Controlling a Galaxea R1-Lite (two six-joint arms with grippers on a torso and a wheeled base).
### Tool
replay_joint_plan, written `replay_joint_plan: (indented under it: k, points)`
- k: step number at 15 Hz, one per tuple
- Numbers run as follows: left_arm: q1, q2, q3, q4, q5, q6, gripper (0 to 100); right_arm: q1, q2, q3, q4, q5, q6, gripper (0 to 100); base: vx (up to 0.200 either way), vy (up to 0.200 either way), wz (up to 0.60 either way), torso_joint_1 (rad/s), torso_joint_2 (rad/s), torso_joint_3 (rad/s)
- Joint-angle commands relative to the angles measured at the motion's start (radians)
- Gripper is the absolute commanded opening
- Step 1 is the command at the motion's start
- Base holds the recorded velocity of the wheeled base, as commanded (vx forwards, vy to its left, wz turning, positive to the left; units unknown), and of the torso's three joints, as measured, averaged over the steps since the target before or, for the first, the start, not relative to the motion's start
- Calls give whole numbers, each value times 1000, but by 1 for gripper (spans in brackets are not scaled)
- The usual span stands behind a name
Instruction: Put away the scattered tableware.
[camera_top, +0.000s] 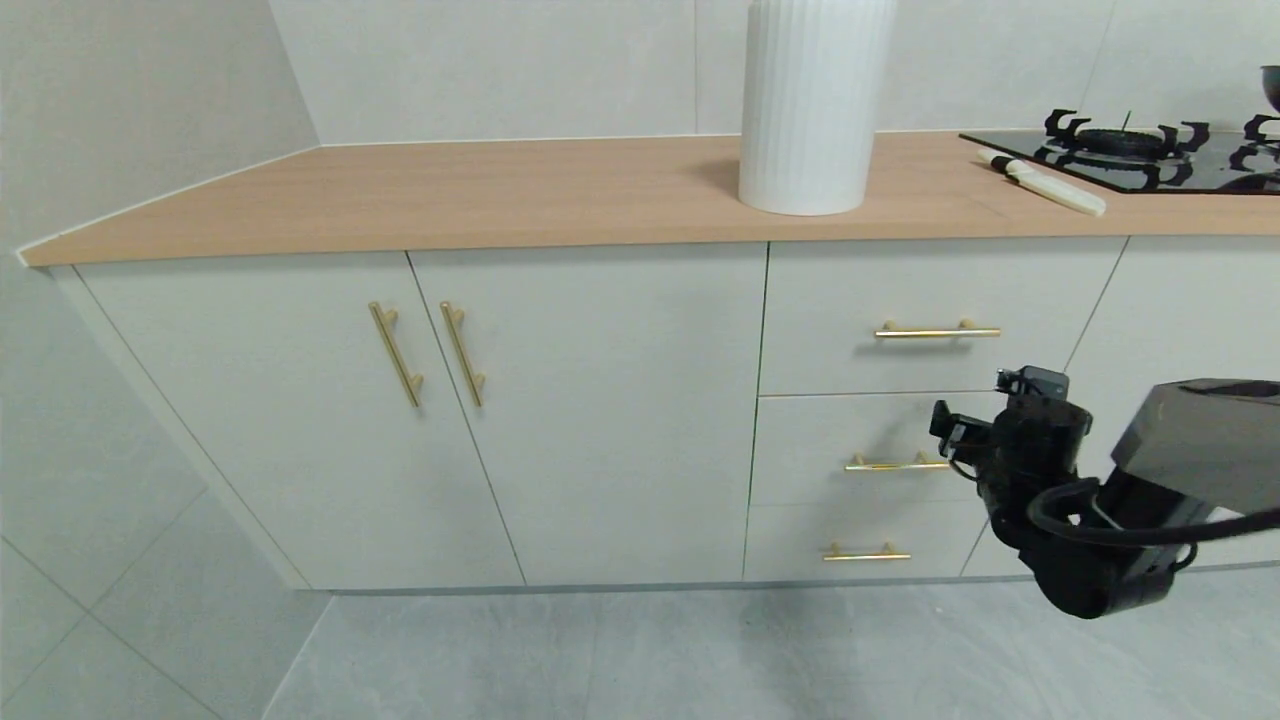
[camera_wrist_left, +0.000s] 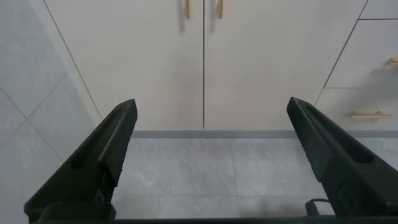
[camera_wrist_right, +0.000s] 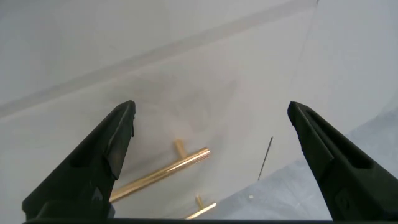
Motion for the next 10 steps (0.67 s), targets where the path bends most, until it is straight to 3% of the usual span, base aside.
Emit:
replay_joint_plan:
  k: [1,5,7,10]
  points:
    - [0,1,0,0,0,-1,100,48,-472,334,47,87,-98,100,0,0,0,0,0,0]
    - [0,1,0,0,2,-1,100,61,-722,418,186,87,-144,100,0,0,0,0,0,0]
    - [0,1,0,0,0,-1,100,113,-1049,487,456,85,-146,100,0,0,0,0,0,0]
    - [0,1,0,0,0,-1,100,177,-1409,463,924,88,-146,100,0,0,0,0,0,0]
